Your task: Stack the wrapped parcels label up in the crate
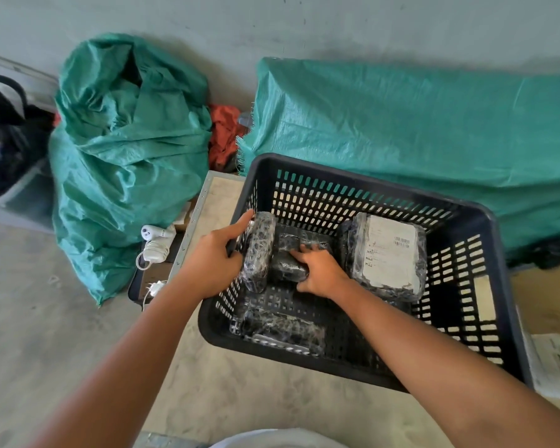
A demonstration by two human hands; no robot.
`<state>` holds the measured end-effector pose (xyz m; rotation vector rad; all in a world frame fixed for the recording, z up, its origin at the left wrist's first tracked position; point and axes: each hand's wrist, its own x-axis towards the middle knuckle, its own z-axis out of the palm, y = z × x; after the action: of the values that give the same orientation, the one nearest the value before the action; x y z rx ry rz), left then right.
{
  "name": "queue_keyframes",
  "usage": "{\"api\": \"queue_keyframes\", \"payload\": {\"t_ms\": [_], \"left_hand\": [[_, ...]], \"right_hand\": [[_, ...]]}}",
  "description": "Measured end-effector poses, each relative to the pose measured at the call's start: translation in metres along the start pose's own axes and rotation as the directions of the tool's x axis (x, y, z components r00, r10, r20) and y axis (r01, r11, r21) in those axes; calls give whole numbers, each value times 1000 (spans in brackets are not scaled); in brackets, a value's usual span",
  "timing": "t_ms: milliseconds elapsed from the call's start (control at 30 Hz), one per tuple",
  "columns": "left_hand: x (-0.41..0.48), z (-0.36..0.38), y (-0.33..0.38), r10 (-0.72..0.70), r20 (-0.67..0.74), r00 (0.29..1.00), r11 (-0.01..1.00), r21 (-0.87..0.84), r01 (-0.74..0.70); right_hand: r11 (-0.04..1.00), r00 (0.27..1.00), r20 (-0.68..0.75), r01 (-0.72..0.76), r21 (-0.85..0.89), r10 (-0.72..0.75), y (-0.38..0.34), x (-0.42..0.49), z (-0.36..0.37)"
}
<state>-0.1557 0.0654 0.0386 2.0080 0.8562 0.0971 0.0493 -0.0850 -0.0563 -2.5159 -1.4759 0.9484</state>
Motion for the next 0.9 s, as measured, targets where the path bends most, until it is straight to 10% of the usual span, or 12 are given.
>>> {"api": "queue_keyframes", "payload": {"t_ms": [567,767,900], "left_hand": [[-22,4,51,421,-285,861,907,124,-402],[-19,19,60,386,14,922,923,-1,-386],[-19,24,79,471,278,837,880,-79,-469]], "right_hand": [[656,894,-417,218,723,162,13,-78,-74],[576,922,-370,241,781,117,24,-117,-119],[456,966,-257,229,860,-1,25,-143,-150]]}}
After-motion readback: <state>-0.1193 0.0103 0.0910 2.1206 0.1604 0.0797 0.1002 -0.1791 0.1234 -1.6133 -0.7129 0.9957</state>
